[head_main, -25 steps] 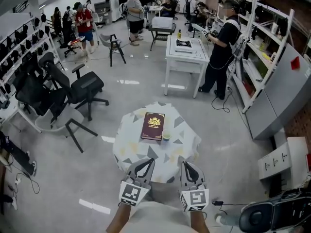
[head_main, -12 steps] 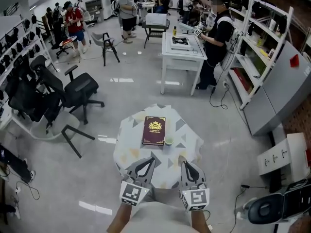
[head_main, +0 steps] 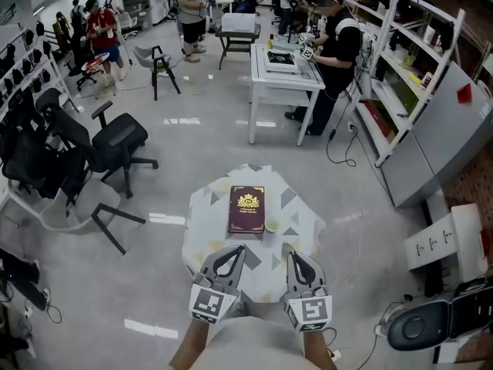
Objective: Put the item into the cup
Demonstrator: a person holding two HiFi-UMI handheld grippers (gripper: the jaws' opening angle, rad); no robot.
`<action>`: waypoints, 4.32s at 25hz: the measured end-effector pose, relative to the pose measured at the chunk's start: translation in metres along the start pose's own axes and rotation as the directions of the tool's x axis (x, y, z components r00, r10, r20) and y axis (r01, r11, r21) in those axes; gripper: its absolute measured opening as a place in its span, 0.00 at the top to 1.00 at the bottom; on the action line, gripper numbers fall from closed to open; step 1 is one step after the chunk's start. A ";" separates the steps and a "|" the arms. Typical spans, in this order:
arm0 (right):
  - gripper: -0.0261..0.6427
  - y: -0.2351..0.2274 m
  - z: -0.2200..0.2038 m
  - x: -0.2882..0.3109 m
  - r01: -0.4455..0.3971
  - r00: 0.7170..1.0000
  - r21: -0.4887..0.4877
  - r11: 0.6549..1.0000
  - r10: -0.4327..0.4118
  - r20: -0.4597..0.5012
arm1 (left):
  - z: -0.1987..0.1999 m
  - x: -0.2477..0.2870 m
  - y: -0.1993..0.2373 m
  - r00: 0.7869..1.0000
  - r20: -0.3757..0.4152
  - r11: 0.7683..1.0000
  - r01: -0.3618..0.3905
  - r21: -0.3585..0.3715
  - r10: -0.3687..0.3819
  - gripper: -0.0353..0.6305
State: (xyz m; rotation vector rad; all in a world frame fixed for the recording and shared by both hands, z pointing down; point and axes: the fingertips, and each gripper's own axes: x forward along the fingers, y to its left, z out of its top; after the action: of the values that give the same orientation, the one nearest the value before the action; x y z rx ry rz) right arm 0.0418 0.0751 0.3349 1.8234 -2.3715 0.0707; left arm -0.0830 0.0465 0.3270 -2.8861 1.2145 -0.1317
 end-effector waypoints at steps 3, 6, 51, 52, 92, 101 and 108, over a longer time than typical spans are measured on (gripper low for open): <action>0.95 0.002 0.002 0.010 0.020 1.000 -0.010 1.000 -0.020 -0.006 | -0.002 0.006 0.011 1.000 0.009 1.000 0.018 -0.007 -0.018 0.93; 0.95 0.004 0.001 0.018 0.033 0.999 -0.018 0.999 -0.034 -0.015 | -0.003 0.011 0.021 0.999 0.018 0.999 0.030 -0.013 -0.029 0.93; 0.95 -0.070 -0.080 0.116 -0.038 0.979 0.062 0.997 0.050 -0.197 | -0.089 0.130 0.047 0.984 -0.176 0.995 -0.004 -0.102 -0.014 0.93; 0.95 -0.072 -0.084 0.118 -0.041 0.978 0.068 0.997 0.054 -0.204 | -0.092 0.133 0.046 0.983 -0.183 0.995 -0.005 -0.103 -0.014 0.93; 0.95 -0.084 -0.195 0.180 -0.082 0.918 0.196 0.977 0.150 -0.366 | -0.209 0.196 0.027 0.919 -0.386 0.982 -0.002 -0.190 -0.073 0.93; 0.95 -0.079 -0.214 0.187 -0.090 0.904 0.211 0.973 0.169 -0.394 | -0.229 0.200 0.025 0.908 -0.410 0.978 -0.004 -0.207 -0.083 0.93; 0.95 -0.076 -0.229 0.191 -0.096 0.891 0.225 0.970 0.184 -0.415 | -0.240 0.204 0.023 0.900 -0.424 0.976 0.003 -0.216 -0.096 0.93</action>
State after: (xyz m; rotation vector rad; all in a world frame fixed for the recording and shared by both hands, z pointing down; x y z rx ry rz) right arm 0.0875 -0.0986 0.5850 1.5012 -2.2243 0.6817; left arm 0.0237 -0.1088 0.5807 -3.1836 1.2732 -0.7267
